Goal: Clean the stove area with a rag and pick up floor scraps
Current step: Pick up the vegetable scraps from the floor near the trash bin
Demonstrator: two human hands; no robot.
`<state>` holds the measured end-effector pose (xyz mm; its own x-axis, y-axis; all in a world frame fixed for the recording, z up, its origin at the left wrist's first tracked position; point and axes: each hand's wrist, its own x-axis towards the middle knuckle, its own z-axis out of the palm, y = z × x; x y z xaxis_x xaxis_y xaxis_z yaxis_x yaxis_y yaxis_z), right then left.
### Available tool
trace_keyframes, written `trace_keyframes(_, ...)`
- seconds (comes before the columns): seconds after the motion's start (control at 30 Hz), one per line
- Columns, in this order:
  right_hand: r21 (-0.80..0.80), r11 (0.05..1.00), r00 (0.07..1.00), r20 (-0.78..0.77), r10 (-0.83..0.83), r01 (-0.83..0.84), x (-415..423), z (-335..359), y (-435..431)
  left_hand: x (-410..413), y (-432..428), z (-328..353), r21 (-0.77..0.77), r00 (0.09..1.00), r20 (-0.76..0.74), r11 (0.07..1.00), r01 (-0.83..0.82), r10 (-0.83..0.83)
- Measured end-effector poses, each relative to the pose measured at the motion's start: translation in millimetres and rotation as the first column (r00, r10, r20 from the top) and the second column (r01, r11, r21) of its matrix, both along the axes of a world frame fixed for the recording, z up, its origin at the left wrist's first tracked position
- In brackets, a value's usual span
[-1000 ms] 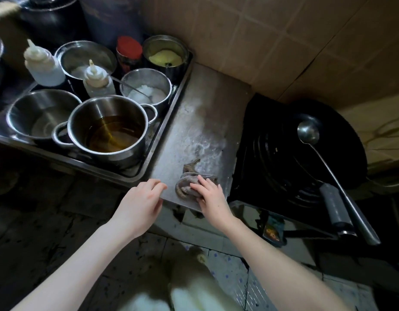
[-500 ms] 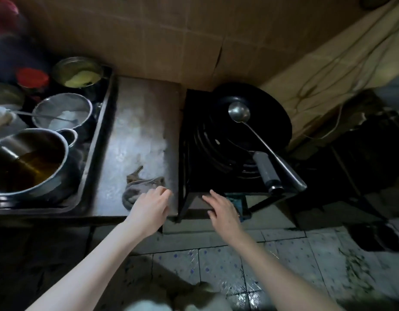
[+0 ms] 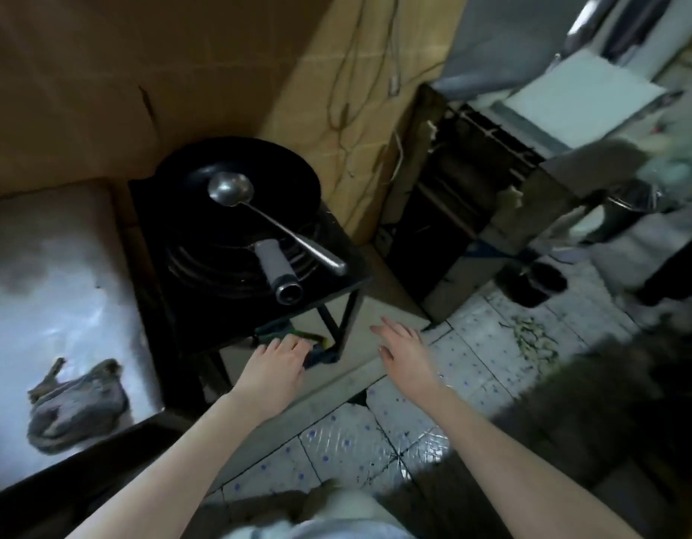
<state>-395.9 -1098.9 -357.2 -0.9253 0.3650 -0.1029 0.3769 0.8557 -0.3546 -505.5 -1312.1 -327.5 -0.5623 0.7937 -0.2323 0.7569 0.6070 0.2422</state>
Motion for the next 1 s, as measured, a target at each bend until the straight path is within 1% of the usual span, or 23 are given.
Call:
trace_keyframes(0.13, 0.001, 0.984, 0.984, -0.009, -0.176, 0.176, 45.7, 4.7, 46.5, 14.5, 64.9, 6.3, -0.033, 0.987, -0.043, 0.988, 0.153, -0.154)
trace_keyframes(0.2, 0.027, 0.967, 0.967, -0.013, -0.253, 0.253, 68.1, 6.6, 65.7, 23.4, 98.0, 10.1, -0.057, 0.971, -0.075, 0.973, 0.223, -0.227)
trace_keyframes(0.37, 0.036, 0.905, 0.906, -0.027, -0.423, 0.424, 117.1, 8.8, 108.0, 44.3, 174.6, 18.4, -0.074, 0.919, -0.116, 0.926, 0.37, -0.377)
trace_keyframes(0.53, 0.042, 0.831, 0.832, -0.04, -0.554, 0.555, 160.0, 8.1, 141.0, 59.5, 238.9, 25.5, -0.08, 0.845, -0.14, 0.857, 0.509, -0.516)
trace_keyframes(0.7, 0.037, 0.735, 0.736, -0.038, -0.676, 0.677, 191.7, 8.8, 162.3, 69.9, 293.2, 26.3, -0.089, 0.786, -0.163, 0.802, 0.591, -0.597)
trace_keyframes(0.8, 0.041, 0.694, 0.696, -0.033, -0.718, 0.718, 204.8, 8.9, 170.2, 75.2, 320.0, 23.6, -0.092, 0.767, -0.176, 0.786, 0.612, -0.617)
trace_keyframes(1.0, 0.038, 0.629, 0.63, -0.014, -0.776, 0.776, 216.8, 8.8, 186.7, 80.6, 364.7, 11.7, -0.095, 0.73, -0.141, 0.743, 0.662, -0.669)
